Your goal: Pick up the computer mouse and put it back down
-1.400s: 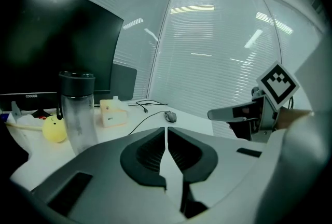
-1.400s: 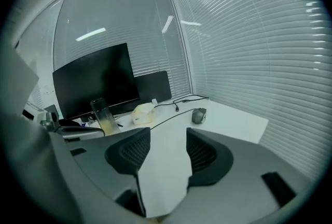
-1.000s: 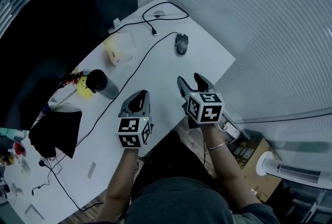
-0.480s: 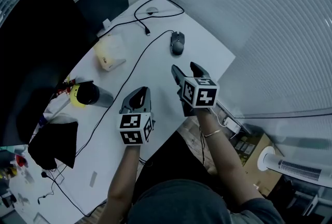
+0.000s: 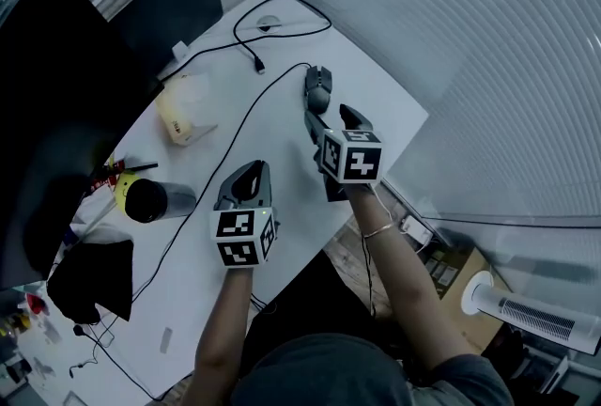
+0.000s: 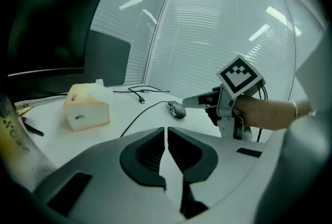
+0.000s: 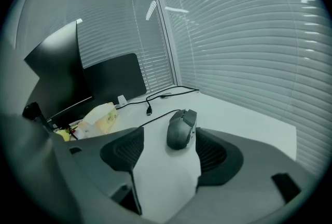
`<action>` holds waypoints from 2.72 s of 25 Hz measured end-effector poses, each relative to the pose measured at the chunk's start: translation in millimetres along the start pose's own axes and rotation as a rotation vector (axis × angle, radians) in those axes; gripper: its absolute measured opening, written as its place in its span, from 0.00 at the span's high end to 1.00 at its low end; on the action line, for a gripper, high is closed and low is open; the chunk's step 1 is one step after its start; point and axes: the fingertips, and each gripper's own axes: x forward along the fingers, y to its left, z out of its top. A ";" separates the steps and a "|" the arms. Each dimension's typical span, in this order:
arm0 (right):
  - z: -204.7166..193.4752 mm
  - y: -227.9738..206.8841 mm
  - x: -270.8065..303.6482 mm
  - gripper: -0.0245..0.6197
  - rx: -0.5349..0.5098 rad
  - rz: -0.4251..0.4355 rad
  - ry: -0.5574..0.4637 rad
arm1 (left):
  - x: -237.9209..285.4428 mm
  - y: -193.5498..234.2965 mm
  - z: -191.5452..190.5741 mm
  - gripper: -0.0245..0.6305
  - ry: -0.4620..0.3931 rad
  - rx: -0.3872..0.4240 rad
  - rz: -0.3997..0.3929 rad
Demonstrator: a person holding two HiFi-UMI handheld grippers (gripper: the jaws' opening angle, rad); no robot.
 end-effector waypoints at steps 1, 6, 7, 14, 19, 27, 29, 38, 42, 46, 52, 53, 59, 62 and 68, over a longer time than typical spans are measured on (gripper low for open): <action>1.5 -2.3 5.7 0.49 -0.002 -0.003 0.004 | 3.7 1.3 0.9 0.91 0.004 0.001 0.001; 9.3 -11.8 30.9 0.47 -0.016 -0.023 0.020 | 20.3 8.6 6.1 0.91 0.016 -0.003 0.013; 10.3 -13.7 34.9 0.46 -0.016 -0.028 0.024 | 23.5 9.4 7.1 0.91 0.018 -0.003 0.014; 13.6 -23.6 60.4 0.44 -0.007 -0.052 0.049 | 45.1 12.6 10.1 0.91 0.034 -0.017 0.009; 12.3 -26.9 74.0 0.41 -0.008 -0.058 0.069 | 55.5 13.6 11.3 0.91 0.038 -0.036 0.015; 9.2 -29.5 88.9 0.40 -0.026 -0.072 0.098 | 67.8 13.2 12.0 0.91 0.049 -0.059 0.014; 9.6 -29.7 91.3 0.41 -0.034 -0.078 0.101 | 69.0 14.0 12.0 0.91 0.047 -0.067 0.013; 4.1 -30.5 97.4 0.42 -0.060 -0.097 0.148 | 70.8 16.5 11.9 0.91 0.047 -0.081 0.028; 3.5 -33.1 96.4 0.42 -0.074 -0.126 0.163 | 69.7 17.0 11.5 0.91 0.045 -0.086 0.035; 6.6 -35.3 94.6 0.44 -0.072 -0.133 0.159 | 67.4 17.6 12.4 0.91 0.042 -0.086 0.042; 3.5 -34.9 95.1 0.45 -0.083 -0.110 0.172 | 62.9 16.7 14.3 0.91 0.038 -0.088 0.049; 1.8 -34.3 95.7 0.45 -0.086 -0.101 0.174 | 61.6 15.9 15.3 0.91 0.036 -0.087 0.049; 4.4 -28.1 86.8 0.46 -0.129 -0.079 0.150 | 55.9 13.0 23.1 0.91 0.011 -0.076 0.052; 6.5 -23.0 77.7 0.46 -0.148 -0.059 0.127 | 51.9 11.2 25.4 0.91 0.005 -0.069 0.055; 5.0 -15.7 54.4 0.46 -0.149 -0.020 0.095 | 40.5 4.0 24.2 0.91 0.001 -0.055 0.055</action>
